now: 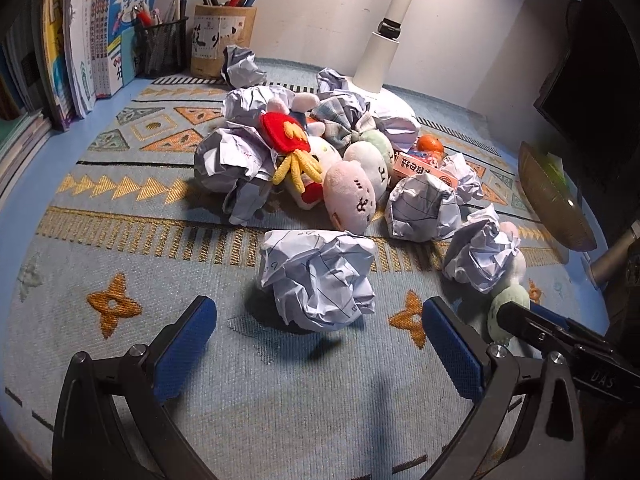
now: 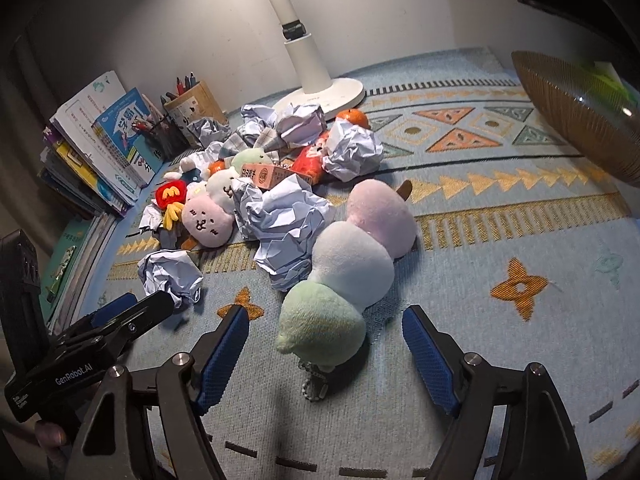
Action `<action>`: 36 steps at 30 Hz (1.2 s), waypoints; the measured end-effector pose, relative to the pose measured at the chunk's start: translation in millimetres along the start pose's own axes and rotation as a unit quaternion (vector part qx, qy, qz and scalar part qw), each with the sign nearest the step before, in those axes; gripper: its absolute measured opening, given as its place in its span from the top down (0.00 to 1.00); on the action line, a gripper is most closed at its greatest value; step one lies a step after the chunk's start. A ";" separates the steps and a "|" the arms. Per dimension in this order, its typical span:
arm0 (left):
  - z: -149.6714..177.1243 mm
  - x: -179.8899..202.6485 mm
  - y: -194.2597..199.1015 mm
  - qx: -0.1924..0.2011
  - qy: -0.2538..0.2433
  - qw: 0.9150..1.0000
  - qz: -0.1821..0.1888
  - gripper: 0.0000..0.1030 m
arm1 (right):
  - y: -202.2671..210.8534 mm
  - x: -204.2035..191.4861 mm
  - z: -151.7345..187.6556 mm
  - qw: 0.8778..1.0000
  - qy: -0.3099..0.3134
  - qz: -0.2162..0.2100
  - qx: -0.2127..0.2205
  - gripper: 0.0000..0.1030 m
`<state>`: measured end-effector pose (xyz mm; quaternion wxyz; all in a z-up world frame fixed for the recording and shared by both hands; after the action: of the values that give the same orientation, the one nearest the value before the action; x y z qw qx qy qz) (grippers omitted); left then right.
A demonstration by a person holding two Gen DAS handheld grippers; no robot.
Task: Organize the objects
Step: 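Grasp the crumpled paper ball with left tool while right tool grasps the pastel dango plush, then carry both held items to the glass bowl and open both tools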
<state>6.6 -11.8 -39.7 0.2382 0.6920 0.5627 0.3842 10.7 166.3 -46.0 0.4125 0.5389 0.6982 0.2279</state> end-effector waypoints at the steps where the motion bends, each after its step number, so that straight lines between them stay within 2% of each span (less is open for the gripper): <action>1: -0.7 -0.8 -2.1 -0.003 0.004 1.000 0.001 0.01 | -3.6 0.7 0.2 1.000 -0.003 -0.001 -0.005 0.31; 2: -1.1 -1.1 -4.2 -0.004 0.005 1.000 0.000 0.02 | -6.2 1.4 0.8 1.000 -0.005 -0.003 -0.008 0.33; 3: -1.4 -0.8 -5.8 -0.004 0.003 1.000 -0.002 0.03 | -7.8 1.6 1.6 1.000 -0.005 -0.003 -0.011 0.42; 4: -1.4 -0.2 -7.7 -0.005 -0.001 1.000 -0.005 0.13 | -8.7 1.7 2.1 1.000 0.000 -0.003 -0.013 0.57; 5: -0.2 0.9 -10.3 -0.011 -0.006 1.000 -0.008 0.24 | -8.4 1.5 2.3 1.000 0.005 -0.004 -0.014 0.59; 6: 1.5 3.2 -12.8 -0.019 -0.013 1.000 -0.006 0.51 | -6.1 2.2 2.1 1.000 0.010 -0.002 -0.010 0.60; 7: 3.1 5.8 -13.3 -0.022 -0.018 1.000 0.000 0.57 | -2.0 3.8 1.9 1.000 0.019 0.005 -0.006 0.61; 11: 5.8 20.1 5.4 0.000 -0.045 0.999 0.016 0.59 | 27.2 19.7 -7.2 0.995 0.077 0.061 0.023 0.62; 14: 4.1 38.9 20.5 0.015 -0.062 0.997 0.045 0.59 | 43.3 35.9 -16.0 0.978 0.151 0.144 0.028 0.62; 15: 3.8 44.8 21.5 0.015 -0.067 0.996 0.051 0.59 | 43.3 40.3 -15.4 0.972 0.173 0.158 0.017 0.62; 18: 6.7 55.0 17.5 0.010 -0.078 0.995 0.054 0.59 | 38.7 50.0 -8.1 0.963 0.213 0.164 -0.006 0.62; 20: 10.7 55.6 13.7 0.004 -0.077 0.996 0.054 0.59 | 40.5 55.8 -1.3 0.956 0.231 0.179 -0.004 0.62; 21: 12.9 54.5 13.2 0.002 -0.076 0.996 0.055 0.59 | 41.8 60.4 0.7 0.958 0.224 0.179 -0.005 0.61; 26: 17.6 50.0 9.2 -0.006 -0.074 0.996 0.052 0.59 | 46.1 92.3 -0.6 0.984 0.121 0.128 -0.009 0.55; 28: 19.0 50.4 8.4 -0.009 -0.075 0.996 0.051 0.59 | 49.4 101.4 -5.6 0.989 0.089 0.117 -0.005 0.43; 30: 19.6 52.4 7.1 -0.011 -0.078 0.996 0.053 0.59 | 50.1 104.1 -8.8 0.995 0.055 0.087 0.000 0.31; 31: 20.1 53.6 6.5 -0.012 -0.079 0.995 0.053 0.59 | 47.5 103.5 -9.3 0.996 0.041 0.078 -0.001 0.25; 33: 20.9 57.6 5.8 -0.015 -0.083 0.995 0.052 0.59 | 39.5 105.3 -8.6 0.996 0.023 0.089 -0.004 0.20; 36: 17.5 68.4 9.0 -0.011 -0.098 0.994 0.052 0.59 | 26.4 98.6 -4.7 0.994 0.031 0.102 -0.011 0.22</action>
<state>30.8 53.5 -25.2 0.2798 0.7522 0.4953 0.3325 14.0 267.9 -55.8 0.3711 0.5951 0.6499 0.2929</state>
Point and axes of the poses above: each gripper's, at about its wrist camera, not at the fingertips, and y roughly against the way its jaws point, x to its right, z to its underside, the point moved 8 cm from there along -y, roughly the way its jaws point, and after that the axes turned 1 degree about x, right-handed, at the moved point
